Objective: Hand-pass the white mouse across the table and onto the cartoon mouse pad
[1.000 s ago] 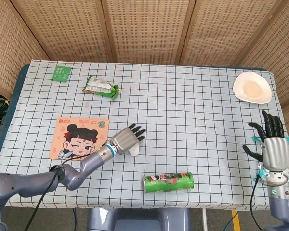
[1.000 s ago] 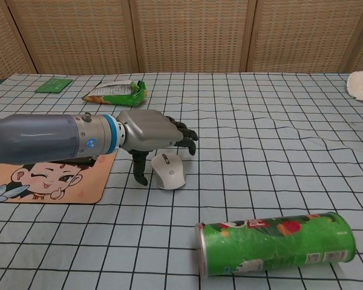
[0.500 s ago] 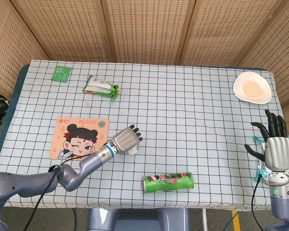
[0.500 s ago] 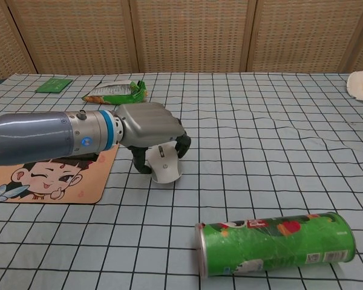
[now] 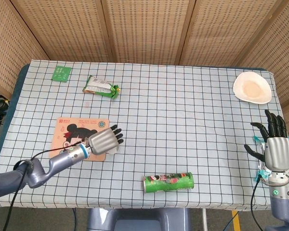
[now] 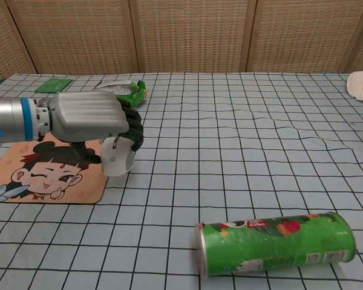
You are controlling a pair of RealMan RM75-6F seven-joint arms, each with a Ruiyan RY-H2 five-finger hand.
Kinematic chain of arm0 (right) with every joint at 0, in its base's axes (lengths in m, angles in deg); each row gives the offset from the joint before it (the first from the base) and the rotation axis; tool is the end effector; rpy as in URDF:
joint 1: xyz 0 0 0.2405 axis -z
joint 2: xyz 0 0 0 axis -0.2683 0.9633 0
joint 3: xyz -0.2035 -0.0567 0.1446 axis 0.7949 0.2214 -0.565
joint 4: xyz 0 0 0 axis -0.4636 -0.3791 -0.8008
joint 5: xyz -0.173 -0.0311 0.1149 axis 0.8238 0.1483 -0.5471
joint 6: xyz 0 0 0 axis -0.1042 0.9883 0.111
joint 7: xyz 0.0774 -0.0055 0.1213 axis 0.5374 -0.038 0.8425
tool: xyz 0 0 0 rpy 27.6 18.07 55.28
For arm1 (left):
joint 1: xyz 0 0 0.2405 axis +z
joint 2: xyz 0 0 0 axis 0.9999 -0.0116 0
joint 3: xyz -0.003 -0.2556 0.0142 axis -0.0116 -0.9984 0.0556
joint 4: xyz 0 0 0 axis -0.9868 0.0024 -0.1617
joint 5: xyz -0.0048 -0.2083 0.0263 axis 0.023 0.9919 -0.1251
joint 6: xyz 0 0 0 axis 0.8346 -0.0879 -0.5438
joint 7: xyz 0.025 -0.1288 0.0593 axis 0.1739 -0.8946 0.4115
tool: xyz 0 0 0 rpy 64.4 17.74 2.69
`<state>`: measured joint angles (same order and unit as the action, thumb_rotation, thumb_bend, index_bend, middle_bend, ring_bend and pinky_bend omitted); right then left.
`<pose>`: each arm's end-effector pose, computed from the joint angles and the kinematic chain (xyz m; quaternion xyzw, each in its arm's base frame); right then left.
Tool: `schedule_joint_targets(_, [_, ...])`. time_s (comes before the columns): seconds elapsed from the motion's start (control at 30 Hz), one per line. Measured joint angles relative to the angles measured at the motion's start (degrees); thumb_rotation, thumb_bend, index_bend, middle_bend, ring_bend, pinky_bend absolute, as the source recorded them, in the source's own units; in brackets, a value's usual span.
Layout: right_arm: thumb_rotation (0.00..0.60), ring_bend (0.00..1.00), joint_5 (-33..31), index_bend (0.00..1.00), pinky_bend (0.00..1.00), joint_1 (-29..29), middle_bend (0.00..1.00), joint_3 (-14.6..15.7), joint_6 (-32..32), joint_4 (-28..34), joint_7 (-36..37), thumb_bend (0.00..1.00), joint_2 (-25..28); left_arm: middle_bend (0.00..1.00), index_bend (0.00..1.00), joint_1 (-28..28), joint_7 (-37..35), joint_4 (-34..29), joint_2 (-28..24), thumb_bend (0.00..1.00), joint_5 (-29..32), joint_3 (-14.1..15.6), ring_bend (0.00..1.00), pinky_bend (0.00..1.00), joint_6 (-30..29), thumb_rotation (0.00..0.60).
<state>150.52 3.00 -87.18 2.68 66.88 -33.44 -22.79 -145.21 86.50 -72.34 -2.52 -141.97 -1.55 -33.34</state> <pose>-0.3116 -0.2516 0.1500 0.5333 -0.3008 0.5138 0.6009 -0.1472 0.3529 -0.0170 -0.9171 0.0204 -0.2649 0.2974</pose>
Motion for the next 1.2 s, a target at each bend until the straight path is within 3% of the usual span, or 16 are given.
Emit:
schedule_joint_targets(0.17, [0.600, 0.00, 0.3, 0.33, 0.00, 0.0, 0.08, 0.2, 0.1, 0.2, -0.9, 0.14, -0.1, 0.32, 0.56, 3.4, -7.5, 6.5, -2.8, 0.34, -5.0, 4.6, 0.21, 0.24, -8.1, 0.600])
schedule_joint_targets(0.4, [0.600, 0.00, 0.5, 0.33, 0.00, 0.0, 0.08, 0.4, -0.2, 0.3, -1.7, 0.14, -0.4, 0.32, 0.57, 8.2, -12.8, 16.4, -3.2, 0.34, -7.4, 8.2, 0.21, 0.24, -12.2, 0.600])
schedule_joint_targets(0.9, [0.600, 0.00, 0.3, 0.33, 0.00, 0.0, 0.08, 0.3, -0.6, 0.0, -2.2, 0.14, -0.6, 0.32, 0.55, 12.5, -21.2, 37.6, 5.5, 0.34, -13.5, 11.8, 0.21, 0.24, -20.7, 0.600])
schedule_joint_targets(1.07, [0.600, 0.00, 0.3, 0.33, 0.00, -0.1, 0.08, 0.4, -0.8, -0.2, -2.2, 0.14, -0.7, 0.21, 0.43, 13.2, -22.8, 40.9, 7.6, 0.34, -14.0, 12.1, 0.13, 0.19, -22.0, 0.600])
schedule_joint_targets(1.2, [0.600, 0.00, 0.2, 0.33, 0.00, -0.1, 0.08, 0.3, -0.9, -0.2, -2.2, 0.14, -0.8, 0.03, 0.24, 13.4, -23.3, 42.8, 8.4, 0.33, -14.3, 12.4, 0.01, 0.07, -22.4, 0.600])
